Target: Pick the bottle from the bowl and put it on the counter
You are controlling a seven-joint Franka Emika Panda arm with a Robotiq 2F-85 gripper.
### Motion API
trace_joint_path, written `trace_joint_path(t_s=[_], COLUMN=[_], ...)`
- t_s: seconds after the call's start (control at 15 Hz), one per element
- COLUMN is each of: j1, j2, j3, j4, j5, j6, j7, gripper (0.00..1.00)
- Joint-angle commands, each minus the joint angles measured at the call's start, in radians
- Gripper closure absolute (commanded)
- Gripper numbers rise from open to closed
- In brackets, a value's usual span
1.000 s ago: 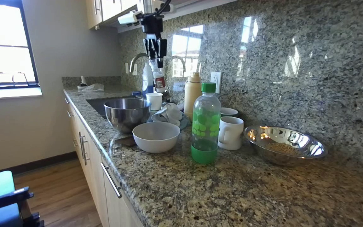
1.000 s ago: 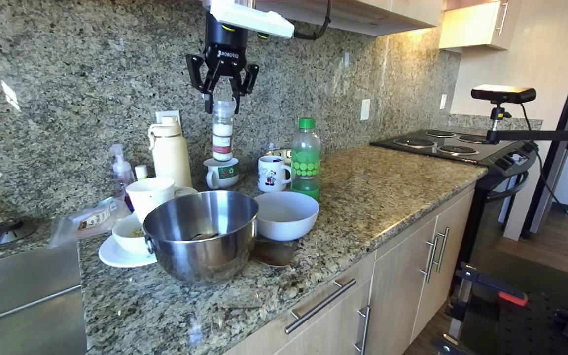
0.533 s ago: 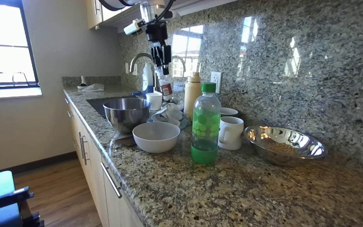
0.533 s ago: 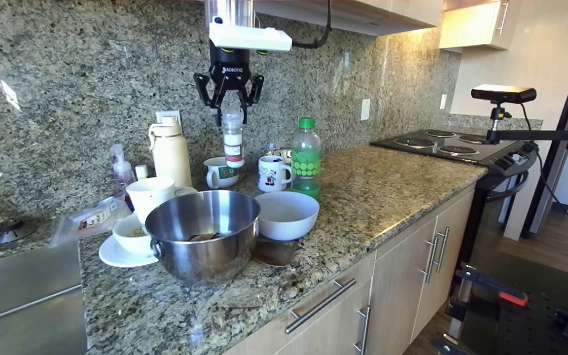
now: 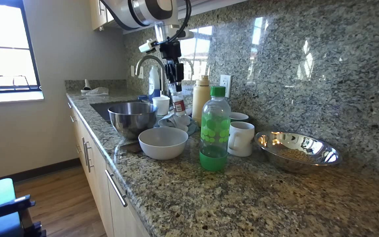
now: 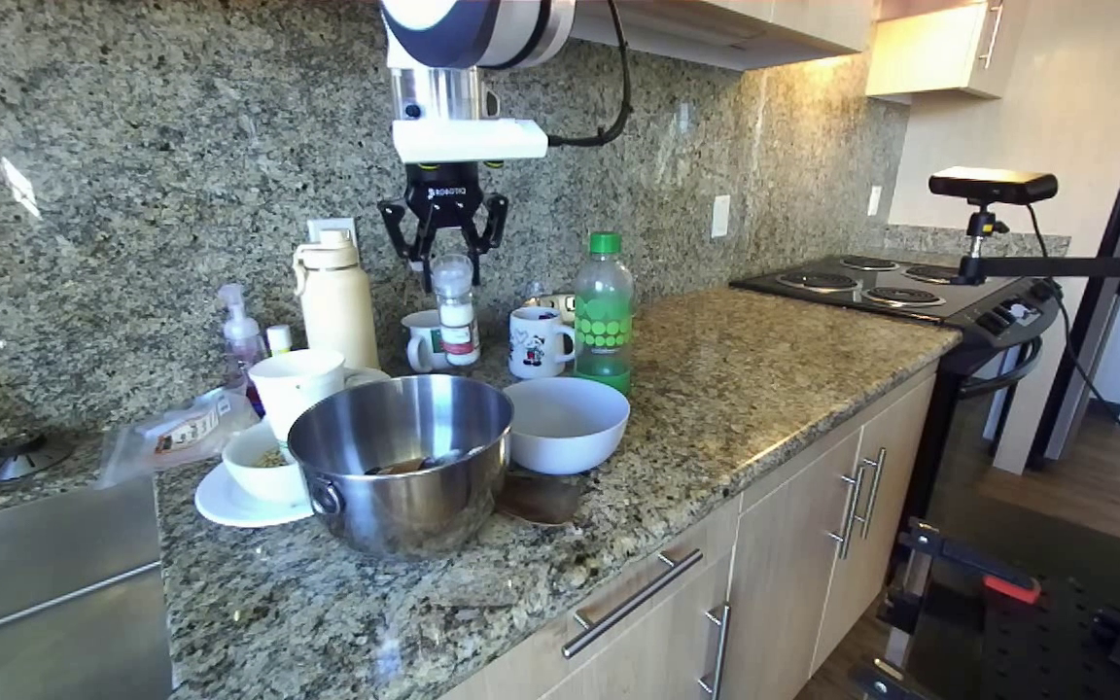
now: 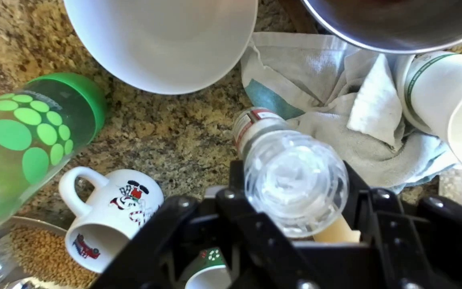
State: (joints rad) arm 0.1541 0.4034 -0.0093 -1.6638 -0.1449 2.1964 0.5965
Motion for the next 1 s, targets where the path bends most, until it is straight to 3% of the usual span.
trace_joint_path(t_s=[0.0, 0.93], j1=[0.006, -0.04], j2=[0.055, 0.214], j3=[-0.027, -0.063], j4=[0.085, 0.22], j5=[0.002, 0.093], j6=[-0.009, 0.026], j7=[0.026, -0.004], gripper=[0.69, 0.69])
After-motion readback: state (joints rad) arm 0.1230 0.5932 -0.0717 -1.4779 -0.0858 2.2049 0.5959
